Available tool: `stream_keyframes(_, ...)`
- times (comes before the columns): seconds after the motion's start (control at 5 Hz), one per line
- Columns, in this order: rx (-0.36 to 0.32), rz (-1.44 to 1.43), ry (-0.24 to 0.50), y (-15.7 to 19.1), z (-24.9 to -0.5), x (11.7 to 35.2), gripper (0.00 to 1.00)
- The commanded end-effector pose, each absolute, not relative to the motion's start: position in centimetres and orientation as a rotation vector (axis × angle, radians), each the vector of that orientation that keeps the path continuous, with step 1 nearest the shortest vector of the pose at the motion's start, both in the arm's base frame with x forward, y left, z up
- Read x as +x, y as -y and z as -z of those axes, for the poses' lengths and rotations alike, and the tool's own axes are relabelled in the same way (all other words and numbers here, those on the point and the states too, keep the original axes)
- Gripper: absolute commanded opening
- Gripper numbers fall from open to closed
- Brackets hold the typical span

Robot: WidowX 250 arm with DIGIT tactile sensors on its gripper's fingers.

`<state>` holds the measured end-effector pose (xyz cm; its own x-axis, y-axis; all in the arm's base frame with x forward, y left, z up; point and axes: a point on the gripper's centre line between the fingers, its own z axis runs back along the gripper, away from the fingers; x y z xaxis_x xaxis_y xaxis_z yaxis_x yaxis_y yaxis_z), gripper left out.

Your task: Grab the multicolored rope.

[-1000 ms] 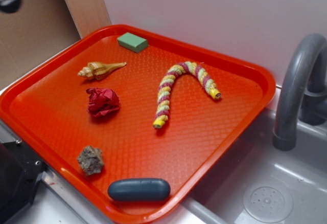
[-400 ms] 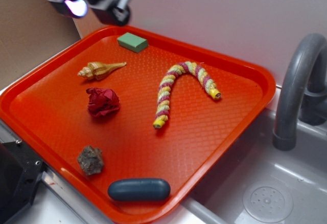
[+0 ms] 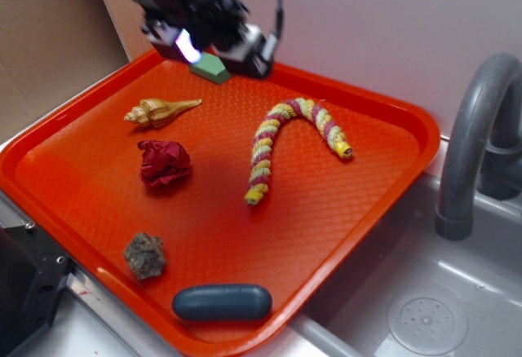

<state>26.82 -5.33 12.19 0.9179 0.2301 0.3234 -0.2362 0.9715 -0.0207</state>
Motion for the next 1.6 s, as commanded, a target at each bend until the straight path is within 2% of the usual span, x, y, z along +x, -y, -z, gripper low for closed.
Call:
stream_keyframes(0.0, 0.053, -0.204, 0.322, 5.6, -8.1, 28.3, 1.0)
stream_keyframes(0.2, 0.057, -0.208, 0.311, 5.0, -6.6, 28.6, 1.0)
stream_keyframes(0.4, 0.027, -0.215, 0.303, 4.9, -5.0, 28.8, 1.0)
stream_keyframes(0.6, -0.028, -0.228, 0.296, 5.6, -3.5, 29.2, 0.89)
stream_keyframes(0.8, -0.015, -0.242, 0.311, 4.9, -3.8, 28.8, 0.0)
stream_keyframes(1.0, 0.006, -0.247, 0.321, 4.1, -5.2, 28.1, 0.0)
stream_keyframes(1.2, 0.142, -0.169, 0.193, 3.3, -9.6, 27.1, 0.0)
stream_keyframes(1.4, 0.186, -0.14, 0.172, 3.6, -13.4, 26.6, 0.0)
